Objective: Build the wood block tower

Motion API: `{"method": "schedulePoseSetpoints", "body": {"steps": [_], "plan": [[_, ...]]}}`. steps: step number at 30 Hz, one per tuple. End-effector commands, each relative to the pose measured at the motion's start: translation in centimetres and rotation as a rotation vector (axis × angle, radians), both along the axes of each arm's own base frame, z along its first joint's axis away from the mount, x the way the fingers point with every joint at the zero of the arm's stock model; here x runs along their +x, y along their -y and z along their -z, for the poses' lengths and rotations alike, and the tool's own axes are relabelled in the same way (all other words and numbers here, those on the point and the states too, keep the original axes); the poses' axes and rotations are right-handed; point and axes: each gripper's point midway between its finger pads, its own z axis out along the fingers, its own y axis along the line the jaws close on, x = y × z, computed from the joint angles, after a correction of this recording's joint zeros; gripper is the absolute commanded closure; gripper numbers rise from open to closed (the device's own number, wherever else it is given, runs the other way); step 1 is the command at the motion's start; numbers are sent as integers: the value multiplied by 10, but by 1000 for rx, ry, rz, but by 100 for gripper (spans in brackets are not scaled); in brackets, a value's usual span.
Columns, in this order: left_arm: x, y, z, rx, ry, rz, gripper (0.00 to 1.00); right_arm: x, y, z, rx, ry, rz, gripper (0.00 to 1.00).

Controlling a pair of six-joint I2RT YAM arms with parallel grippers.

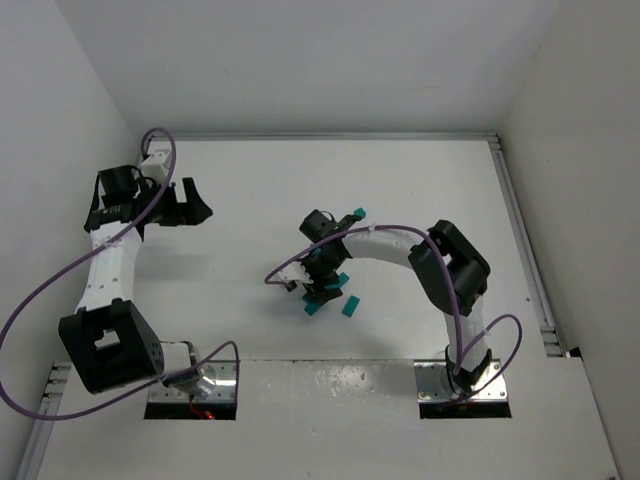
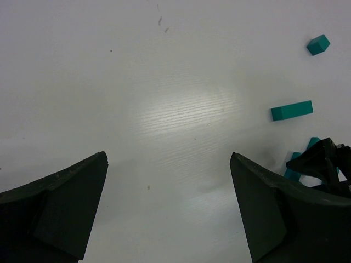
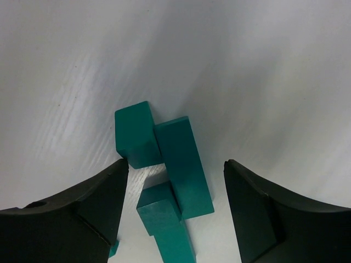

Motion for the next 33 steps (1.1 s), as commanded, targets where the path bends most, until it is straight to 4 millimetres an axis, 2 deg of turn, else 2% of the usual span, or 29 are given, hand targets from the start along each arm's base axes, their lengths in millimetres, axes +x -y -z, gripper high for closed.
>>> {"method": "schedulePoseSetpoints", "body": {"steps": [1, 4, 12, 14, 18, 20, 25, 27, 30, 33], "plan": [[7, -4, -9, -19, 35, 3, 0, 4, -4, 2, 28, 36, -55, 30], [9, -4, -11, -25, 37, 10, 0, 5, 3, 10, 15, 53, -81, 35], [11, -3, -2, -34, 17, 23, 0, 16, 12, 14, 15, 88, -87, 41], [11, -3, -2, -34, 17, 23, 0, 17, 14, 17, 9, 87, -83, 46], [11, -5, -3, -40, 19, 20, 0, 21, 9, 17, 20, 96, -66, 56], [10, -5, 4, -46, 2, 20, 0, 24, 9, 16, 23, 98, -52, 60], [10, -3, 3, -52, 4, 27, 0, 32, 1, 12, 31, 128, -28, 67], [10, -3, 3, -52, 4, 27, 0, 29, 0, 11, 28, 126, -25, 70], [10, -1, 2, -59, 6, 35, 0, 22, -1, 9, 6, 127, -31, 67], [10, -1, 2, -59, 6, 35, 0, 15, 1, 11, 0, 134, -47, 69]]}}
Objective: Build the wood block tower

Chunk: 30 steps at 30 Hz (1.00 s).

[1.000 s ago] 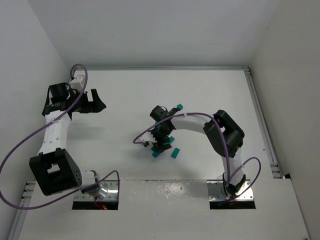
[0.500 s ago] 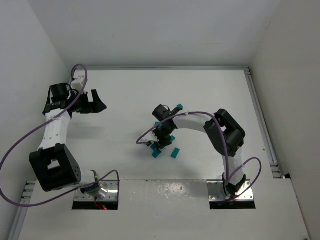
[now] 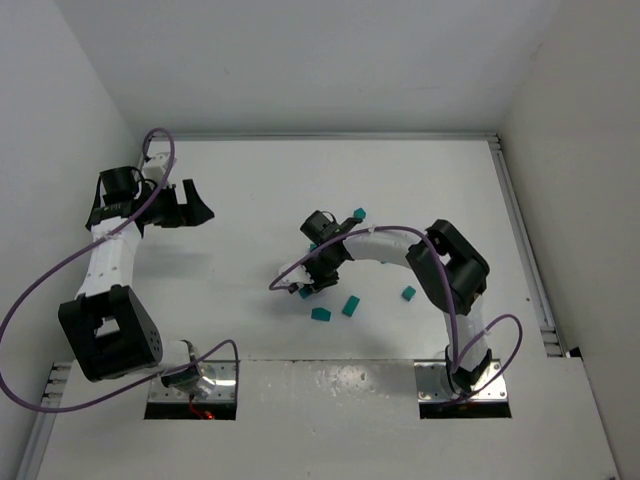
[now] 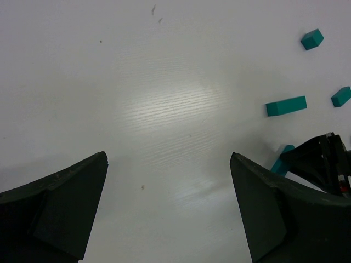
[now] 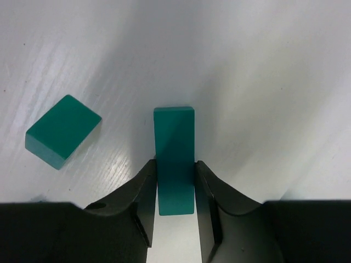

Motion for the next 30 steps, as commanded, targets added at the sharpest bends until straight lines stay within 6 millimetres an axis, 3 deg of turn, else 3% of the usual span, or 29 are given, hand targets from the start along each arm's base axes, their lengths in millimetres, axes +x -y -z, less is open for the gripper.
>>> {"method": "schedulePoseSetpoints", "body": {"steps": [1, 3, 7, 10, 12, 16, 20, 25, 30], "plan": [[7, -2, -13, -3, 52, 11, 0, -6, 2, -1, -19, 22, -8, 69], [6, -2, -16, 0, 60, 11, 0, -4, 6, 1, -44, 18, 6, 69], [6, -2, -16, -7, 57, 6, 0, -7, 8, -3, -60, 6, 36, 83], [4, -1, -23, 0, 75, 6, 0, 1, 7, -23, -80, -17, 185, 87], [4, -1, -26, -4, 80, 2, 0, 12, 2, -49, -48, -5, 252, 90], [3, 0, -34, 0, 106, -3, 0, 19, 24, -76, -61, -42, 424, 91], [3, -2, -33, 7, 103, -11, 0, 23, 40, -100, -49, -35, 480, 91], [11, -4, -41, 34, 139, -17, 0, 42, 55, -102, -21, -59, 592, 93], [21, 6, -42, 42, 153, 16, 0, 53, 49, -94, -6, -42, 551, 93]]}}
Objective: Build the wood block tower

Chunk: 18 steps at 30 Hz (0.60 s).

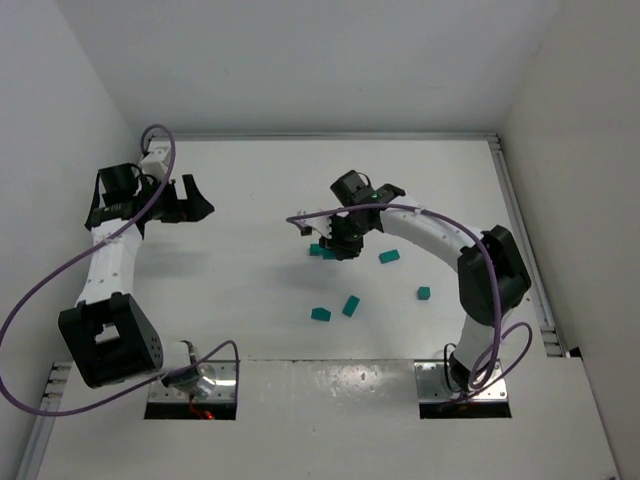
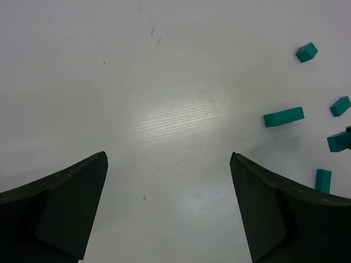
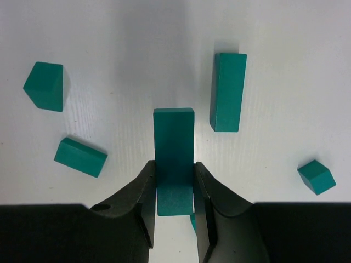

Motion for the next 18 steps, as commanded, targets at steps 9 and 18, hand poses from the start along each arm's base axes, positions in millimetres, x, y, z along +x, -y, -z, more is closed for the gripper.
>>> {"method": "schedulePoseSetpoints", "body": {"steps": [9, 18], "plan": [[28, 11, -27, 4, 88, 54, 0, 32, -31, -1, 69, 16, -13, 94], [35, 20, -29, -2, 85, 76, 0, 39, -39, 6, 69, 3, -47, 94]]}}
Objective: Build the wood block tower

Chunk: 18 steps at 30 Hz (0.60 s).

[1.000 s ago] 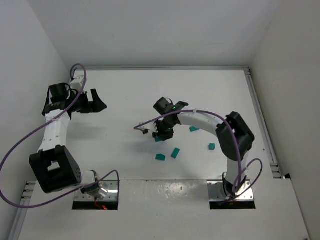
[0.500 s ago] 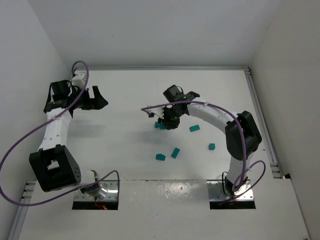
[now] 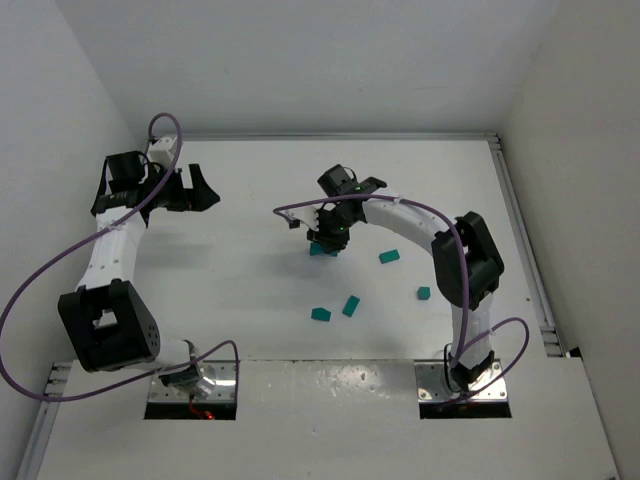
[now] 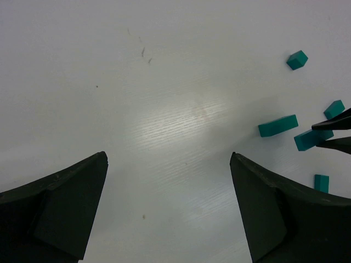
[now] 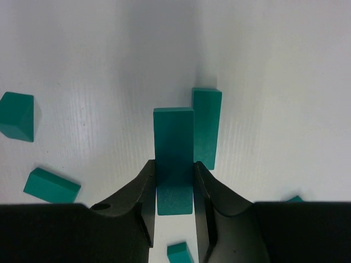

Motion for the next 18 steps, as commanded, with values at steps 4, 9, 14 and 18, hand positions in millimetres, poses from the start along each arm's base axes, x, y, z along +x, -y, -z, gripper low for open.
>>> {"method": "schedulePoseSetpoints", "body": {"steps": [4, 9, 14, 18], "plan": [[13, 4, -21, -4, 62, 17, 0, 14, -14, -11, 62, 13, -24, 94], [14, 2, -24, -3, 65, 4, 0, 18, -17, -7, 61, 4, -35, 94], [19, 3, -23, -8, 65, 12, 0, 27, -21, -5, 58, 7, -41, 94], [20, 2, -20, -11, 56, 11, 0, 30, -20, 0, 53, 1, -43, 93]]}}
